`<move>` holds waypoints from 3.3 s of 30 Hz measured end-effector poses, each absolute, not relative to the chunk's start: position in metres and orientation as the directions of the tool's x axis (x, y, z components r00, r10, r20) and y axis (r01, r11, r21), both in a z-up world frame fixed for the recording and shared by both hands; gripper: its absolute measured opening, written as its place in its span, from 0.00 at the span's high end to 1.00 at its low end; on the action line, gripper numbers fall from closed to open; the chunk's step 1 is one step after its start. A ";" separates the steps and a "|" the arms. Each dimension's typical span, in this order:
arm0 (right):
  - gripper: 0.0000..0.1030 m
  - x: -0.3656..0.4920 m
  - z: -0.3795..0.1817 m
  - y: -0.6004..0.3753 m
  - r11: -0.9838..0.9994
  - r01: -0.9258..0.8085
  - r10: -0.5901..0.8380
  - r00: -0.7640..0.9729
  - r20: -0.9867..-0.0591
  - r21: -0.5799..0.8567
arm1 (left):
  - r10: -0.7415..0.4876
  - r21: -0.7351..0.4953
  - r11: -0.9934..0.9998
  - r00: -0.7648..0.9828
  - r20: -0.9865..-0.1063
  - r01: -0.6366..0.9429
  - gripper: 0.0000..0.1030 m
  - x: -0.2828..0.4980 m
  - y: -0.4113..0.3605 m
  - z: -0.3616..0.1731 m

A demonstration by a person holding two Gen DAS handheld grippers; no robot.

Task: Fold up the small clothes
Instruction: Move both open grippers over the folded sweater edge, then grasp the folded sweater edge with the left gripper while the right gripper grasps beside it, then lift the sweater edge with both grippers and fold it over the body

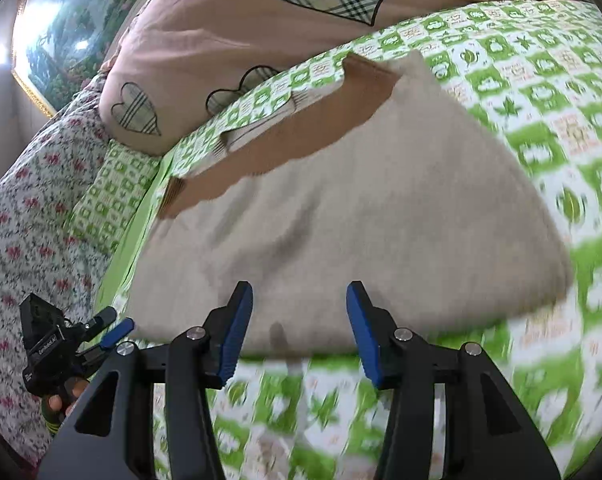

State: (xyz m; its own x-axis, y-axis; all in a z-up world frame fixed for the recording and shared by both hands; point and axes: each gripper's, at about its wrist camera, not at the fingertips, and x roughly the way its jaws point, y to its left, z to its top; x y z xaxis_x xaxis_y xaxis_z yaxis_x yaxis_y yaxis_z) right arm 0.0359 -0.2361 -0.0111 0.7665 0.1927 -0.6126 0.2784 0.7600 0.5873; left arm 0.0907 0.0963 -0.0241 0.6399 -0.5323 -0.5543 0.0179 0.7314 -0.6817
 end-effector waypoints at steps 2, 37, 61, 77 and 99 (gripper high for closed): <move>0.51 0.028 -0.009 -0.231 0.760 0.270 0.199 0.769 -0.608 0.591 | -0.532 -0.681 0.732 0.632 -0.564 0.009 0.49 0.084 0.091 -0.030; 0.45 0.083 0.028 -0.303 0.755 0.161 0.290 0.787 -0.544 0.636 | -0.448 -0.520 0.838 0.756 -0.477 0.168 0.94 0.162 0.030 0.033; 0.84 0.201 0.065 -0.307 0.721 -0.040 0.505 0.714 -0.485 0.692 | -0.593 -0.410 0.805 0.616 -0.519 0.429 0.93 0.178 -0.107 0.046; 0.84 0.156 0.018 -0.395 0.831 0.190 0.272 0.680 -0.681 0.522 | -0.653 -0.470 0.752 0.422 -0.629 0.462 0.93 0.207 -0.207 -0.017; 0.30 0.098 0.032 -0.405 0.800 0.263 0.196 0.736 -0.648 0.540 | -0.589 -0.535 0.803 0.484 -0.647 0.263 0.38 0.194 -0.059 0.008</move>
